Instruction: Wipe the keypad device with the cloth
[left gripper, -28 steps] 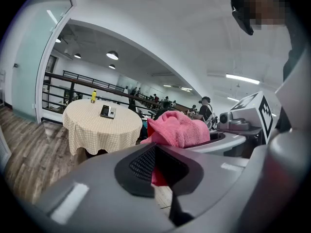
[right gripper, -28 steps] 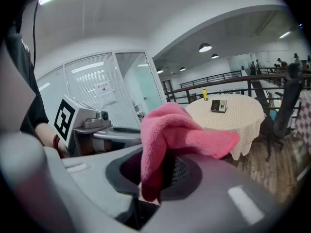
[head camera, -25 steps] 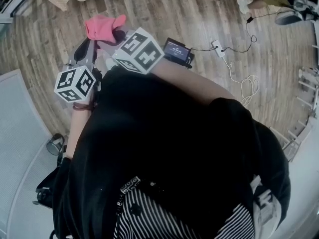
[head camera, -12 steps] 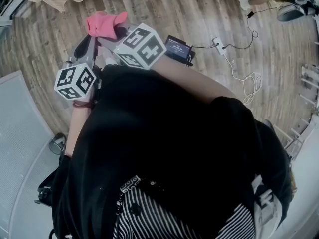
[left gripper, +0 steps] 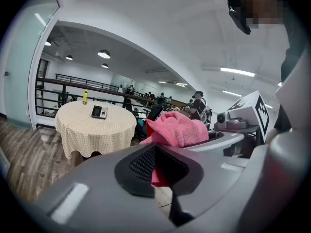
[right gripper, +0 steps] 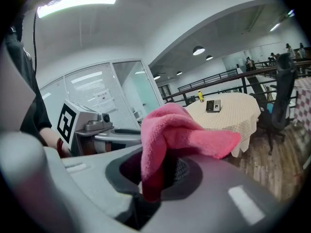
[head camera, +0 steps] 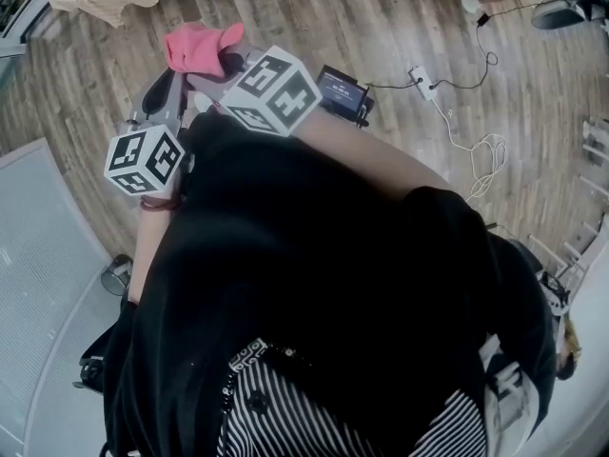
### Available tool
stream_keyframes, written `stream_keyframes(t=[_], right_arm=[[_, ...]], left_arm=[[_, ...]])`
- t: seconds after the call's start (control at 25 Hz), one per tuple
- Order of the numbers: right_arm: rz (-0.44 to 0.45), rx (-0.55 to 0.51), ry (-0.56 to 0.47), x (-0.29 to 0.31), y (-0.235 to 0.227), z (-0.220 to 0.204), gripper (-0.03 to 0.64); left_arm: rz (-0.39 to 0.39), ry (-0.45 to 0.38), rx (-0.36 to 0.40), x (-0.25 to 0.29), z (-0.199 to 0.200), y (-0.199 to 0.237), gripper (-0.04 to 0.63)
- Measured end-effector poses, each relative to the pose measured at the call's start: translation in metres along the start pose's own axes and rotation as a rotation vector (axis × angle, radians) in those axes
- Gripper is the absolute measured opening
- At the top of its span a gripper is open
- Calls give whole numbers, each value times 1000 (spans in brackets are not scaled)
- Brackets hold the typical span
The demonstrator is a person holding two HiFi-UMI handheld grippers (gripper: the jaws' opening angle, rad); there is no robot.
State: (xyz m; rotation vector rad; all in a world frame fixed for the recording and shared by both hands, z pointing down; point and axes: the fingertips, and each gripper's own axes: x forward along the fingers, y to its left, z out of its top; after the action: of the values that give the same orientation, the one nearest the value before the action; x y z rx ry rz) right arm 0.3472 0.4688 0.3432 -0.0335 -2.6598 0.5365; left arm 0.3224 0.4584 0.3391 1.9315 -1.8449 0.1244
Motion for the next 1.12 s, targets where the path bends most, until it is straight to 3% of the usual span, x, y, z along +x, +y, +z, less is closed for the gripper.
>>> stream_keyframes(t=[0.92,1.12], right_arm=[[-26,33,27,22,-60,43,61],[-58,28,31,52,-77,60,61]], left_arm=[[-60,49,65,65,40,30,5],[-83,52,63,81,51,63,5]])
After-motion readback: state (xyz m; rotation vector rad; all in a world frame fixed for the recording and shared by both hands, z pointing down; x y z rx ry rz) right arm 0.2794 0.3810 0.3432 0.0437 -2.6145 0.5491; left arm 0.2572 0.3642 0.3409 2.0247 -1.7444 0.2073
